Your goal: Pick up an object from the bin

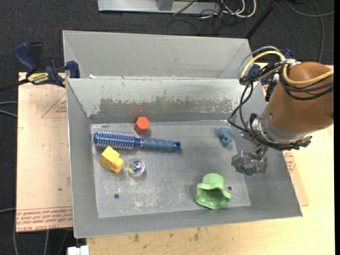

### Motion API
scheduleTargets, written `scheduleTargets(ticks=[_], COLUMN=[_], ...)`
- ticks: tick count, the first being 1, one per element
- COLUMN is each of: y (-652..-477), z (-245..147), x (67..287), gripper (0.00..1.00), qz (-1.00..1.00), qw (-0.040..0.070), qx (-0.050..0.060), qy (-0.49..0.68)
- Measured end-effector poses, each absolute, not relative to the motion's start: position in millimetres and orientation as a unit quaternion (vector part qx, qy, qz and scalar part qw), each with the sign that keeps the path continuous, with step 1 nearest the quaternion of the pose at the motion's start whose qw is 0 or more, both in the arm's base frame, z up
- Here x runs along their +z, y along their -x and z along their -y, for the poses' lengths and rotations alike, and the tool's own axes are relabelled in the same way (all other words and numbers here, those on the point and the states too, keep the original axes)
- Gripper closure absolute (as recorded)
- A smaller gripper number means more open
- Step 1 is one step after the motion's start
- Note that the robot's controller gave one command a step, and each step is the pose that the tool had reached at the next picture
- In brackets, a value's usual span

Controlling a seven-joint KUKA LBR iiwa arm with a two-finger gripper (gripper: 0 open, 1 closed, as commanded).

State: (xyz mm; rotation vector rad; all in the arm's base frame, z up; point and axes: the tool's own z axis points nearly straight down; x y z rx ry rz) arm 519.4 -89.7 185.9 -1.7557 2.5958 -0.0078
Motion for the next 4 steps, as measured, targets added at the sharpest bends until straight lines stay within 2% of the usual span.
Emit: scheduleTargets(ticks=[1,2,3,4], y=[-517.8,-501.7,-505.3,-499.5], z=[89,60,64,79], x=[182,97,103,149], gripper=[0.00,0.00,1.00,1.00], qz=[-0.828,-0.842,-0.843,-0.850], qw=[0.001,0.011,0.014,0.003], qx=[0.001,-0.003,-0.008,-0.001], qy=[0.560,0.539,0.538,0.527])
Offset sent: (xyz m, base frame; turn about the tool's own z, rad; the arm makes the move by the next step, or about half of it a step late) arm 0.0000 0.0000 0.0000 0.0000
